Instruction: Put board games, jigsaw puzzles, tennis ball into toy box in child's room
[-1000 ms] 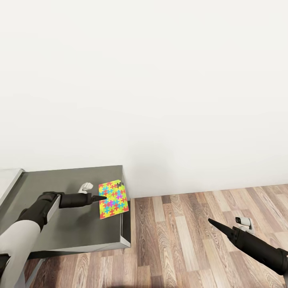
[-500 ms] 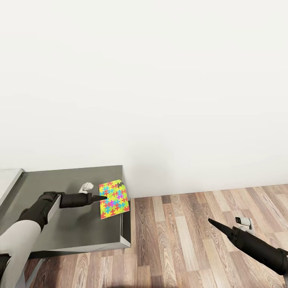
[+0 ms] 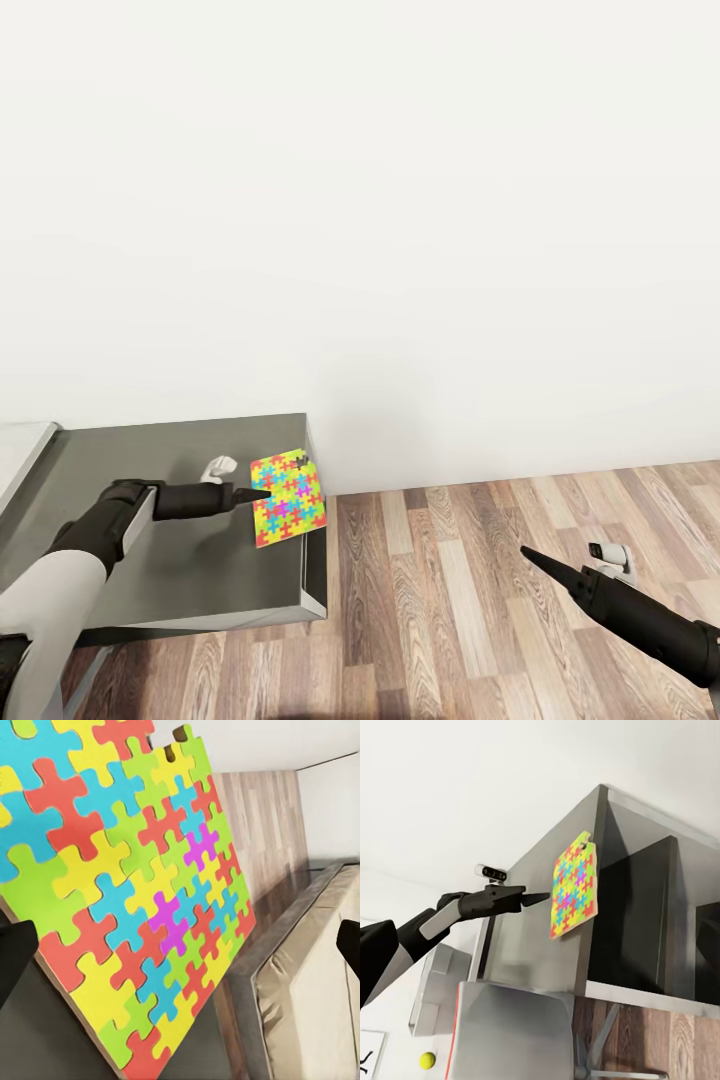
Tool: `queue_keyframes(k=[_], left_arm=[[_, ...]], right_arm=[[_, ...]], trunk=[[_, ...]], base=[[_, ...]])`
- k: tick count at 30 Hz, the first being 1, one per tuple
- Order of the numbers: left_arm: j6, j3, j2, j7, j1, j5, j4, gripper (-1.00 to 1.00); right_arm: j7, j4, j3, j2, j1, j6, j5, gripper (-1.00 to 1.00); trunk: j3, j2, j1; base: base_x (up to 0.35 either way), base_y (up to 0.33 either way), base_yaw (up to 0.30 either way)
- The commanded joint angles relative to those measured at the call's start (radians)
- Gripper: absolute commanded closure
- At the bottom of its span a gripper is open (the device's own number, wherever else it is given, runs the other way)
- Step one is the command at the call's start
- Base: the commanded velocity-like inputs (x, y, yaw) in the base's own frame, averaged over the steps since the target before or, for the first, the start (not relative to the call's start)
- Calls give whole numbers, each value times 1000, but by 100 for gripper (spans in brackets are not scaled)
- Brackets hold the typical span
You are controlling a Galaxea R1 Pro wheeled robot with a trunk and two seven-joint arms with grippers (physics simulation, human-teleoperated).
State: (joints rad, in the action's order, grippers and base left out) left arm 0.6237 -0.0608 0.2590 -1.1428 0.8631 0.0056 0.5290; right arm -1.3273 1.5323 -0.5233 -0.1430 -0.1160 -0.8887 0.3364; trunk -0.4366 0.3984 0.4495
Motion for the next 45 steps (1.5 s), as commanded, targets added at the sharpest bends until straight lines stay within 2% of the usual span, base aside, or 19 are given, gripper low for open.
queue_keyframes(k=[1,12,17,26,29,30,32,35,40,45], left_arm=[[10,-2,-1,-3,1,0,0,-100],[8,-3,0,-3,1,1,0,-100],[8,-8,14,-3,1,1,0,-100],[10,-19,103,-18,1,8,4,-100],[10,-28,131,-46,1,9,6,-100],[11,-36,148,-73,1,9,8,-100],[11,-41,155,-88,1,9,10,-100],[11,-58,182,-148,1,7,12,-100],[12,-67,207,-223,1,9,17,-100],[14,-69,225,-328,-2,5,42,-100]], right_arm=[[-1,0,-1,0,-1,-7,3,-100],[-1,0,-19,0,0,-7,4,-100],[-1,0,-21,0,1,-7,4,-100],[-1,0,-21,0,1,-7,4,-100],[-1,0,-21,0,1,-7,3,-100],[-1,0,-21,0,1,-7,2,-100],[-1,0,-21,0,1,-7,2,-100],[-1,0,-21,0,0,-7,1,-100],[-1,0,-21,0,0,-7,1,-100],[-1,-1,-21,0,0,-7,0,-100]], trunk=[[-1,2,1],[-1,2,1],[-1,2,1],[-1,2,1],[-1,2,1],[-1,2,1],[-1,2,1],[-1,2,1],[-1,2,1],[-1,2,1]], base=[[0,0,0],[0,0,0],[0,0,0],[0,0,0],[0,0,0],[0,0,0],[0,0,0],[0,0,0],[0,0,0],[0,0,0]])
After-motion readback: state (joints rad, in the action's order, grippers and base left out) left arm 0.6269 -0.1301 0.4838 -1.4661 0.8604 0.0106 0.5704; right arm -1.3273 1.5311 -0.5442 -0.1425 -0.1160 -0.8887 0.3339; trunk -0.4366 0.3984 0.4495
